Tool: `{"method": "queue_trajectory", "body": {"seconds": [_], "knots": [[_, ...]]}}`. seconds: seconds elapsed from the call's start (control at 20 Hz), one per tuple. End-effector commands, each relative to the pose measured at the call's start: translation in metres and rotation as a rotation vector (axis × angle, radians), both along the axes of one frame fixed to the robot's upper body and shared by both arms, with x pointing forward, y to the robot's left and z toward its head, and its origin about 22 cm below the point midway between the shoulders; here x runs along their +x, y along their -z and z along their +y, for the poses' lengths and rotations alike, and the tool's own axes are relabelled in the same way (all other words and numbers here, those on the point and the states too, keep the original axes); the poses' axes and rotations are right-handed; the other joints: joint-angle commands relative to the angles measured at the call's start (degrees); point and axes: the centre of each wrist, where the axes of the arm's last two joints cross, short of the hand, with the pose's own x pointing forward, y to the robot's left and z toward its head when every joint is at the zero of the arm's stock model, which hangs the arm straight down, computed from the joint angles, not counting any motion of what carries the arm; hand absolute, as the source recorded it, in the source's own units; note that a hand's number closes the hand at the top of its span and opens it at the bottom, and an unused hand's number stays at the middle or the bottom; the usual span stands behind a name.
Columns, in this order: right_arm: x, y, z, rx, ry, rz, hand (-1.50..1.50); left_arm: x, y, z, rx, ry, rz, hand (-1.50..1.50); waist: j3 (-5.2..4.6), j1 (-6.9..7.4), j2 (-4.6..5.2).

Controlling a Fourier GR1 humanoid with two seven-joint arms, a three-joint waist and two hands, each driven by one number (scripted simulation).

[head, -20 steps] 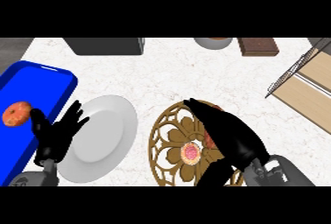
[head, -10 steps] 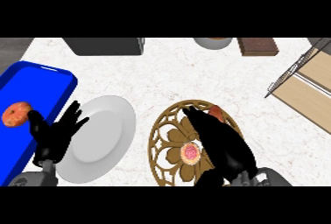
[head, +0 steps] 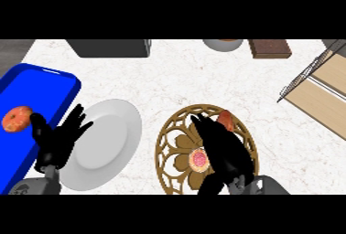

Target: Pick the cupcake from the placemat and place it in the tiered shelf

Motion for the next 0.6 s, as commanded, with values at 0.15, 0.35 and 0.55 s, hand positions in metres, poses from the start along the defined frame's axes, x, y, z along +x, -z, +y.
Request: {"method": "queue_trajectory", "body": {"seconds": [0.15,0.35,0.55], "knots": [[0.024,0.024,0.007,-0.071,0.024,-0.014,-1.5,-0.003,0.007,-0.014,-0.025,0.018,0.05,0.0,-0.32,0.18,0.31],[0.019,0.033,-0.005,-0.016,0.046,-0.054,-1.5,-0.01,0.009,-0.007,0.005,-0.005,0.053,0.0,-0.32,-0.05,0.28],[0.009,0.034,0.013,0.011,0.005,-0.061,-1.5,-0.018,0.019,-0.003,-0.009,-0.004,0.045,0.0,-0.32,0.0,0.26]]}}
